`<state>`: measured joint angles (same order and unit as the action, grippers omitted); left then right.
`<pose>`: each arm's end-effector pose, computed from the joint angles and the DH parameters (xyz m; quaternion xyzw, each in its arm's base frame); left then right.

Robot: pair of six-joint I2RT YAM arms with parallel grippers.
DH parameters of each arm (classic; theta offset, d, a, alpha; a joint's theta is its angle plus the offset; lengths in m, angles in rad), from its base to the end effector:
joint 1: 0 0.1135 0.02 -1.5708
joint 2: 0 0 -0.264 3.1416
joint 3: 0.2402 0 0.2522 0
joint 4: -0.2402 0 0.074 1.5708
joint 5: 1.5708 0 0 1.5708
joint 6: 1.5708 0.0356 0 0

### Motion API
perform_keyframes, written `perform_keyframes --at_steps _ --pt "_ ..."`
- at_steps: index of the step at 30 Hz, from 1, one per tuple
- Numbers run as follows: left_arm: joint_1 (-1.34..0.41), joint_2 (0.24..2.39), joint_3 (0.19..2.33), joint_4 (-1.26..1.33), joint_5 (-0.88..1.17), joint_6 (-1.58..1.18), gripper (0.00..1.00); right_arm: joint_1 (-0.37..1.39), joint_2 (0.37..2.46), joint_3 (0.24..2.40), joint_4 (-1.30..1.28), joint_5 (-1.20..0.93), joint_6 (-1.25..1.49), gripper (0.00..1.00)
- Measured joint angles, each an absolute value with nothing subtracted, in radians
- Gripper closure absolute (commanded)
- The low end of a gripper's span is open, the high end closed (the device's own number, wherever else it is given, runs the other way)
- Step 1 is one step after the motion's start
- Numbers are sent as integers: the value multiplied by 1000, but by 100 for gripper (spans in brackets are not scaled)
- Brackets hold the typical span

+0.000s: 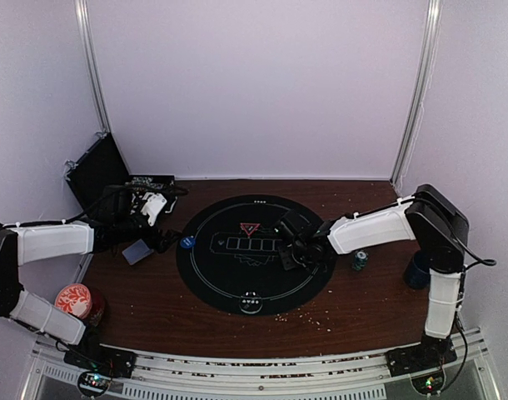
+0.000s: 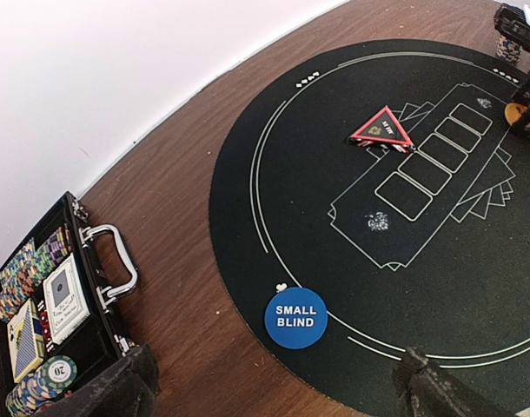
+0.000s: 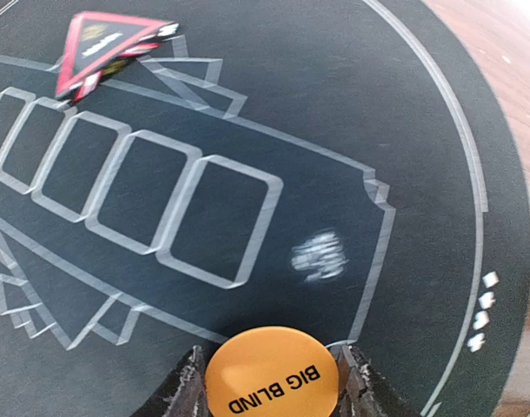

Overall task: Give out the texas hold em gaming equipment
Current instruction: Move the big blind button to the big blind area.

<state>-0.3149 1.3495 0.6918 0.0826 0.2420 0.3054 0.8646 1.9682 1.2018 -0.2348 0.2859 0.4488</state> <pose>0.2671 -0.0960 0.2098 0.3211 0.8130 -0.1083 0.4735 0.2663 0.2967 0.1392 -0.1569 0.9377 0.0615 0.3037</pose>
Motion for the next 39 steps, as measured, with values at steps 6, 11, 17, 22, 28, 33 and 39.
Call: perform_keyframes --at_steps 6,11,17,22,28,33,39 --pt "-315 1356 692 83 242 305 2 802 1965 1178 -229 305 454 54" --pt "-315 1362 692 83 242 305 2 762 1946 1155 -223 332 461 53" --pt "-315 1369 692 83 242 305 2 725 1939 1151 -221 374 468 53" --pt "-315 1370 692 83 242 305 2 707 1939 1151 -226 417 474 53" --pt "-315 1370 692 83 243 305 2 703 1946 1154 -241 462 476 52" --pt "-315 1370 692 83 243 305 2 699 1961 1154 -252 484 477 52" --pt "-315 1370 692 83 243 305 2 699 1965 1155 -260 502 478 50"
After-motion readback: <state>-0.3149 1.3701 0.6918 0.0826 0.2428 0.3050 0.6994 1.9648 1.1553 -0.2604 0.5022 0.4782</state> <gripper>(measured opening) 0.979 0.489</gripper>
